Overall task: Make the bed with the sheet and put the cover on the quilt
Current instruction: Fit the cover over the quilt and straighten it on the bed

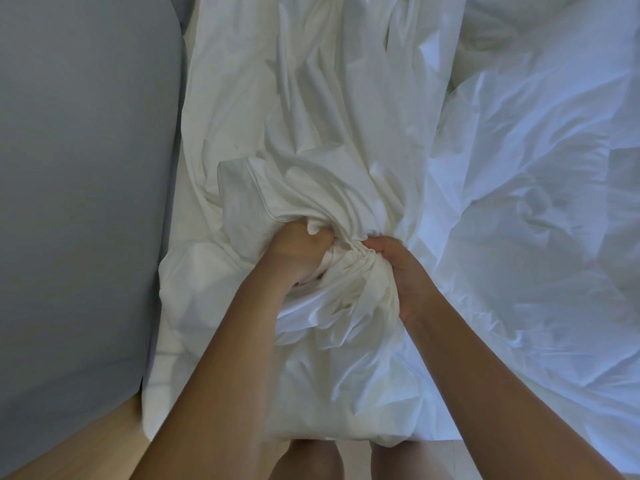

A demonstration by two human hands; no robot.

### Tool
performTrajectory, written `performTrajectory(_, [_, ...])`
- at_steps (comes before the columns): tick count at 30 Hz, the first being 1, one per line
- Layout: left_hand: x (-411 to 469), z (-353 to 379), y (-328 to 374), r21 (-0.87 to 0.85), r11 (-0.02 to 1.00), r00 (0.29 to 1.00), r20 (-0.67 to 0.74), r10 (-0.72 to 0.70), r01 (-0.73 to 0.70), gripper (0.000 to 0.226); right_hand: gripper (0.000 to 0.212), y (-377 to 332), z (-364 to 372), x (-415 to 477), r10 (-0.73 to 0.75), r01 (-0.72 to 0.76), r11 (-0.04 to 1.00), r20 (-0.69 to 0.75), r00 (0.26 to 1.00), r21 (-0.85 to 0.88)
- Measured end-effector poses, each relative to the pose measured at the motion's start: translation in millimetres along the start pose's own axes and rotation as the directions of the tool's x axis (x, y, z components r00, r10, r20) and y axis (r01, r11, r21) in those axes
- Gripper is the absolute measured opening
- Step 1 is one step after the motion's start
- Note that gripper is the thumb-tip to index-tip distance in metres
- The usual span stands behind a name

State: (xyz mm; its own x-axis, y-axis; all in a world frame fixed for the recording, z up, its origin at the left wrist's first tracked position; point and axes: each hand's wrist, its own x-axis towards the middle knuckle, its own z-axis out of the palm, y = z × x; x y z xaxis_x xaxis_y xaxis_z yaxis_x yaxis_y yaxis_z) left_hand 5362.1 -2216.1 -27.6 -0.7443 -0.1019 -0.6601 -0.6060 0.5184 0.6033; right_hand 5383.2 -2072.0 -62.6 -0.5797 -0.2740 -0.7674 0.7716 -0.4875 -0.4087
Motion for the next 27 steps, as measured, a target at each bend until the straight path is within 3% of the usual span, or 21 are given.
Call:
performTrajectory(3, [2, 9, 8, -0.019, 0.999, 0.996, -0.082, 0.043, -0.045, 0.035, 0.004, 6, 7, -5, -0.075, 0.078, 0.996, -0.063, 0.995, 0.041])
performTrajectory(6, [-6, 17, 15, -0.294, 0.942, 0.977, -0.184, 0.111, -0.163, 0.039, 0.007, 10, 14, -12, -0.173, 0.186, 0.976, -0.112, 0.979, 0.117])
performTrajectory(8, [-15, 13, 23, -0.393, 0.893, 0.953, -0.281, 0.111, -0.219, 0.036, 0.025, 11, 15, -16, -0.197, 0.213, 0.961, -0.101, 0.975, 0.176])
performTrajectory(11, [-27, 1, 32, -0.516, 0.820, 0.919, -0.393, 0.030, -0.248, 0.027, 0.037, 9, 17, -32, -0.206, 0.219, 0.959, -0.089, 0.975, 0.178])
performTrajectory(15, [-60, -19, 25, -0.669, 0.731, 0.920, -0.360, -0.155, -0.138, 0.021, 0.029, 1, -9, -74, -0.253, 0.253, 0.958, -0.017, 0.967, 0.134])
performTrajectory(18, [-87, -42, -10, -0.681, 0.731, 0.865, -0.392, -0.313, -0.044, 0.020, 0.041, -1, -55, -116, -0.239, 0.238, 0.971, -0.200, 0.950, -0.029])
performTrajectory(20, [-106, -46, -30, -0.693, 0.721, 0.855, -0.377, -0.356, -0.005, 0.020, 0.018, 1, -78, -132, -0.274, 0.225, 0.960, -0.392, 0.878, -0.166])
performTrajectory(21, [-114, -39, -38, -0.682, 0.730, 0.867, -0.342, -0.362, 0.035, 0.020, 0.004, 3, -80, -134, -0.284, 0.210, 0.954, -0.428, 0.858, -0.212])
performTrajectory(24, [-127, -11, -56, -0.463, 0.855, 0.951, -0.077, -0.300, 0.232, 0.022, 0.017, 14, -72, -119, -0.290, 0.179, 0.938, -0.386, 0.876, -0.297])
performTrajectory(27, [-114, -7, -67, 0.076, 0.985, 0.986, 0.053, -0.159, 0.155, 0.020, 0.027, 22, -65, -102, -0.258, 0.156, 0.934, -0.302, 0.918, -0.323])
